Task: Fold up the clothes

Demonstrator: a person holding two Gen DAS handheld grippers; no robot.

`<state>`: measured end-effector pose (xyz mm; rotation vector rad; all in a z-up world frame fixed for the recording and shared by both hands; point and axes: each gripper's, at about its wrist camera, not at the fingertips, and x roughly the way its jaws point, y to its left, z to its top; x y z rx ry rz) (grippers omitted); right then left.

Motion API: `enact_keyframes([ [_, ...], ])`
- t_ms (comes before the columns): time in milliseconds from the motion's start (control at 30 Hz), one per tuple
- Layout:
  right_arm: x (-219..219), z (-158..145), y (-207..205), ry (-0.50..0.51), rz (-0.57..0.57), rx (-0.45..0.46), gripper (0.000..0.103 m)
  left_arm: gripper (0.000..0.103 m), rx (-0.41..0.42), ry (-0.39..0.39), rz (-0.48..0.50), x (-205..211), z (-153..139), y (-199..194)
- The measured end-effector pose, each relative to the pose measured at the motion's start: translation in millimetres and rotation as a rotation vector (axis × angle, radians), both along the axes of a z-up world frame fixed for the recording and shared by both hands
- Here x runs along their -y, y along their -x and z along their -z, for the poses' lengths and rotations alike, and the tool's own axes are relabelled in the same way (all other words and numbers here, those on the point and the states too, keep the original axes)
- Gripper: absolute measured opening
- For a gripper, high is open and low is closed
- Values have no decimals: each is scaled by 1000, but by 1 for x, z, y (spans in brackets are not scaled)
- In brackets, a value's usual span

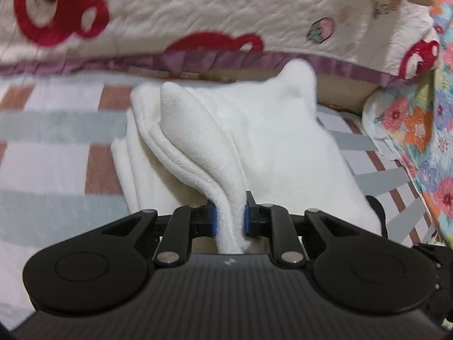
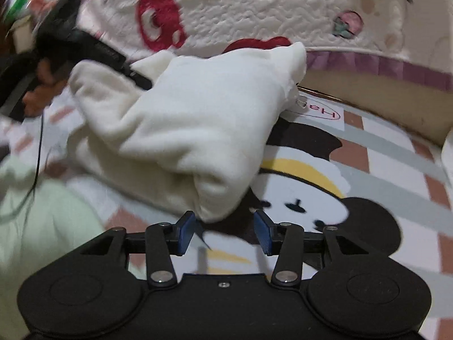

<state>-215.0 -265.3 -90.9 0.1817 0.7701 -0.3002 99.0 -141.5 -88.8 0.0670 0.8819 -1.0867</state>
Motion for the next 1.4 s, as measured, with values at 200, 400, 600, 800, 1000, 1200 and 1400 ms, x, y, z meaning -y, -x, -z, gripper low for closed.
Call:
enact_keyframes([
  [200,15,21,-22,-80,119,86,58,16,6,8,-36,-7,-5,-6],
  [400,0,-16,-37,21,51,14,17,17,-32,-18,-83,-21,11,-19],
  [600,-6,32,-43,188,6,-194,15,18,-132,-46,-100,-14,34,-21],
  [800,-4,21,-36,133,6,-194,16,19,-85,-36,-106,-25,18,-20],
  [1000,8,-11,-25,-33,9,-102,18,19,24,-119,-63,-17,17,-12],
  [1200,9,-65,-53,-225,-77,154,20,19,-221,-26,-115,-35,29,-43],
  [1400,-18,-36,-135,-115,-323,86,21,19,-236,-25,-103,-39,25,-46],
])
